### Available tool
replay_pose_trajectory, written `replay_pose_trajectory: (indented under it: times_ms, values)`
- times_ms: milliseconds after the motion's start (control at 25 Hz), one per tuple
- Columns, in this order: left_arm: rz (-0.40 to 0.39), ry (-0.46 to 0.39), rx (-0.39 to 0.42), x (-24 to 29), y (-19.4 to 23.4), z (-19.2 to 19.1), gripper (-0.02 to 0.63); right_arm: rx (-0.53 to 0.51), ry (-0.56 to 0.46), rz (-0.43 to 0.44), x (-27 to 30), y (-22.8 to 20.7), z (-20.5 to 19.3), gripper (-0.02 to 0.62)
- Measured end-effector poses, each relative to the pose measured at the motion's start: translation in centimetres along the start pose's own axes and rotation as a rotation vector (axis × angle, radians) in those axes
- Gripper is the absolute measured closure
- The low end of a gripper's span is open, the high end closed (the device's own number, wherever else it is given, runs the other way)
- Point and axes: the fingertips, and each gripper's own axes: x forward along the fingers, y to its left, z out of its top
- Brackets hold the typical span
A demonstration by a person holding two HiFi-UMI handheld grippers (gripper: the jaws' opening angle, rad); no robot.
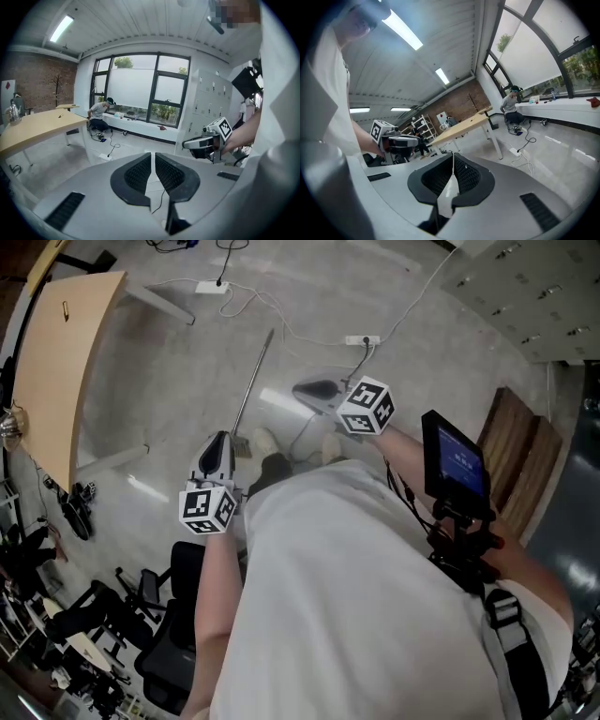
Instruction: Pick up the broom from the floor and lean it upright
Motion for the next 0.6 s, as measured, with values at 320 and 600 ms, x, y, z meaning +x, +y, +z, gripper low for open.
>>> replay_pose_trajectory:
  times_ms: [320,600]
  values:
    - [-0.086,0.003,-0.017,4.8,4.6,-0.1,0.574,-0.006,0.032,-0.076,3.3,-3.4,1.3,0.572]
    - [-0.204,-0.004,0.044,8.9,8.9,3.0,0.574,-0.072,0.080,-0.167,6.8,-6.4,5.2,0.574]
